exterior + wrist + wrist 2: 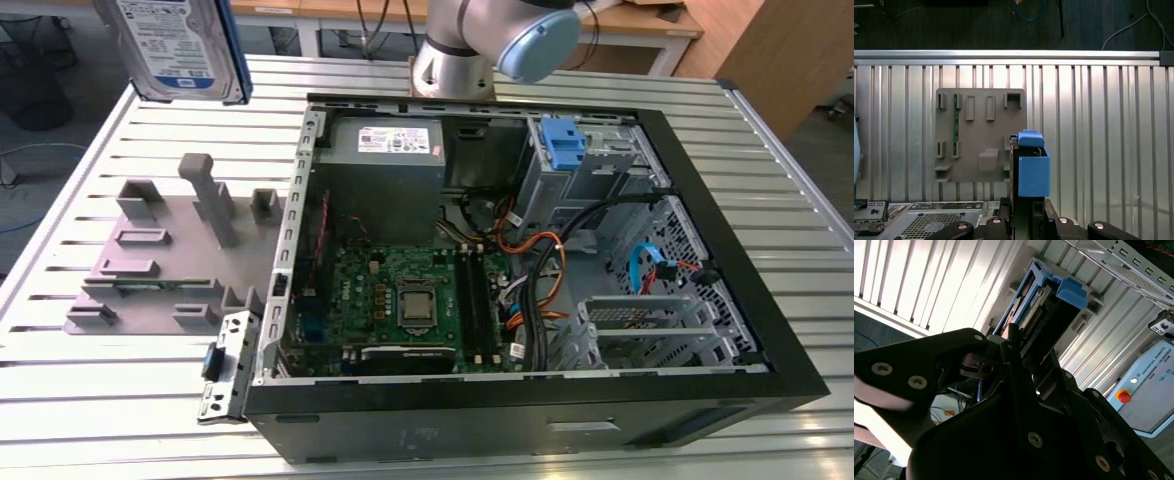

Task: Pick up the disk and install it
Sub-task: 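Pick up the disk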

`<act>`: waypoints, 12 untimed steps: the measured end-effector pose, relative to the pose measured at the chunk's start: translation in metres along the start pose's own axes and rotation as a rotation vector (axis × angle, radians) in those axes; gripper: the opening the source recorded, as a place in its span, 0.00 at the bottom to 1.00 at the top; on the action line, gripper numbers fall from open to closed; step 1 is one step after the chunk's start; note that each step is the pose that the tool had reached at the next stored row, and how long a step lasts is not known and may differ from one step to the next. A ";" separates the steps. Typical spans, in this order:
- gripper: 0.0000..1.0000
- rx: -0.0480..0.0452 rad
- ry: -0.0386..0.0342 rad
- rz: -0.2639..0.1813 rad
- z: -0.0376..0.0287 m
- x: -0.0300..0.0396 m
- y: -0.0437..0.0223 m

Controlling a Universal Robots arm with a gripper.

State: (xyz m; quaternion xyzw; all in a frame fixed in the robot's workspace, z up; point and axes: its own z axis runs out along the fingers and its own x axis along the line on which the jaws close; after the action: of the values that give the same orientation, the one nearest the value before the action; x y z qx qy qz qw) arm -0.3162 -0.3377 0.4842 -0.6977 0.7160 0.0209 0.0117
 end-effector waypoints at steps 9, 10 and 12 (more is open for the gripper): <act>0.35 0.0000 0.0000 0.000 -0.0002 -0.0005 -0.0176; 0.35 0.0000 0.0000 0.000 -0.0002 -0.0005 -0.0176; 0.35 0.0001 0.0000 0.000 -0.0002 -0.0005 -0.0177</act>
State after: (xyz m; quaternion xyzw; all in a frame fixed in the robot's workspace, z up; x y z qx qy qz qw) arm -0.2986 -0.3377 0.4841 -0.6977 0.7160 0.0209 0.0118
